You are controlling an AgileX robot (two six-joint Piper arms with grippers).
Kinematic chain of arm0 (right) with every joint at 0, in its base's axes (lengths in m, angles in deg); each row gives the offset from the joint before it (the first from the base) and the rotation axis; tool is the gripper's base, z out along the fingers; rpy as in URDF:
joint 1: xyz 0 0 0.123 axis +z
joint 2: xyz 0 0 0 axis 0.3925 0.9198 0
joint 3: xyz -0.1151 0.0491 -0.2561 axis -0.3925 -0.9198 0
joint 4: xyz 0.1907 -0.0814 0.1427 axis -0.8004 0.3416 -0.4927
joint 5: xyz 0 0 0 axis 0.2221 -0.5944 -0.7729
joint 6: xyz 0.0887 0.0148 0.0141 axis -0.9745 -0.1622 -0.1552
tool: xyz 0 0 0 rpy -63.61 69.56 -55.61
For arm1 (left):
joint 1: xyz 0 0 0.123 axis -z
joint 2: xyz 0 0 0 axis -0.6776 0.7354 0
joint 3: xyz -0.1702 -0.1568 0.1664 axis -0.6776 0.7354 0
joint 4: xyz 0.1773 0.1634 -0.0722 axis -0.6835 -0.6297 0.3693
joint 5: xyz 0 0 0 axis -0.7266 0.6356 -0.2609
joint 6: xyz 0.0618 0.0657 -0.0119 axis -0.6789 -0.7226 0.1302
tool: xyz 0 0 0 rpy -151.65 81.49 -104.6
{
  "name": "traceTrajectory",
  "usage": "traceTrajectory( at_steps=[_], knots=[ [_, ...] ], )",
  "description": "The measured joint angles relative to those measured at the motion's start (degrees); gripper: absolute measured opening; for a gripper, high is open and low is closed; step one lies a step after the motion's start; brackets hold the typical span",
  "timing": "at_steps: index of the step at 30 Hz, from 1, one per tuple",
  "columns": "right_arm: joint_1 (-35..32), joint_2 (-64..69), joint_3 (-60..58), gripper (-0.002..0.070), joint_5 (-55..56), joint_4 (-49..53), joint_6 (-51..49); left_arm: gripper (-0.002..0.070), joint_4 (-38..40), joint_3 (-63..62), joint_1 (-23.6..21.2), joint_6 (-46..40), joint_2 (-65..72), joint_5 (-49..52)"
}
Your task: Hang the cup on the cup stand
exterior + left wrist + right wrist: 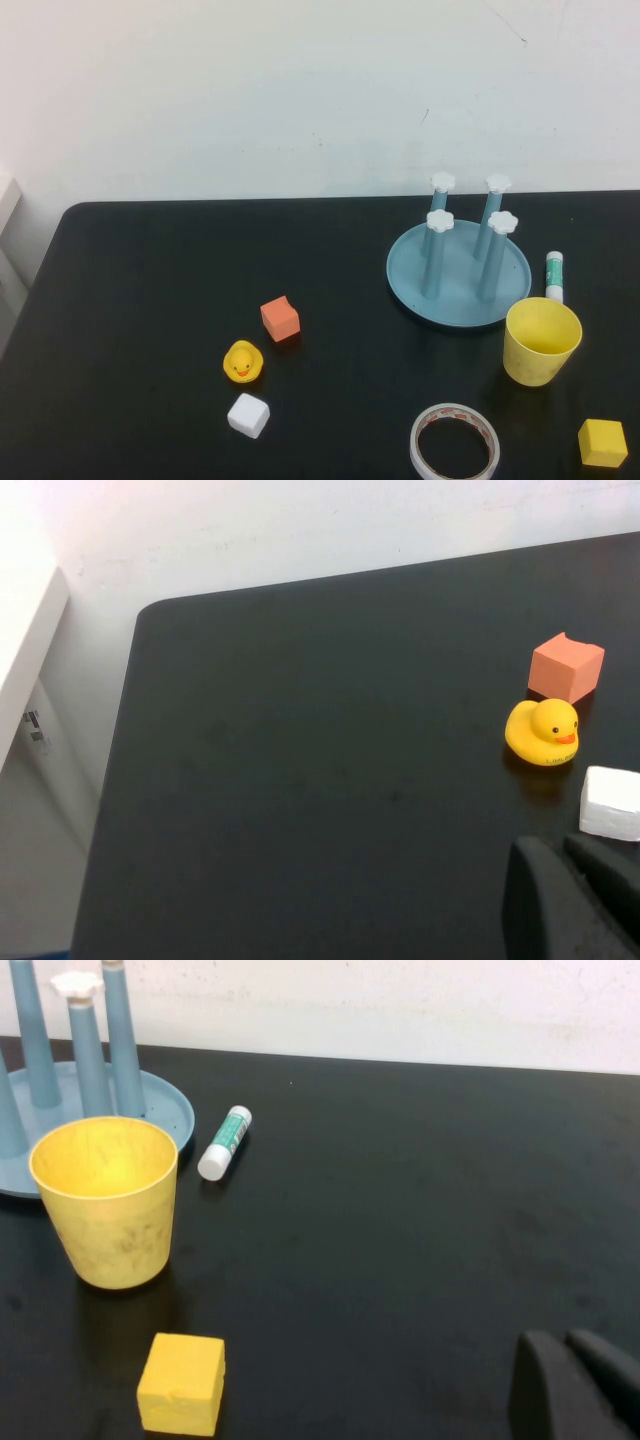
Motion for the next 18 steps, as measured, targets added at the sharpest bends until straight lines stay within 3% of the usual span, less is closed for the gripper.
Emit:
traceTrajectory(
  at_steps=[12, 18],
  knots=[
    [0.0, 0.0, -0.1, -0.0001, 0.9, 0.0, 0.0, -0.0001, -1.8, 0.0, 0.0, -0.3, 0.0, -2.0],
    [0.0, 0.0, -0.6, -0.0001, 13.8, 0.0, 0.0, -0.0001, -2.2, 0.1, 0.0, -0.3, 0.0, -14.7]
  ],
)
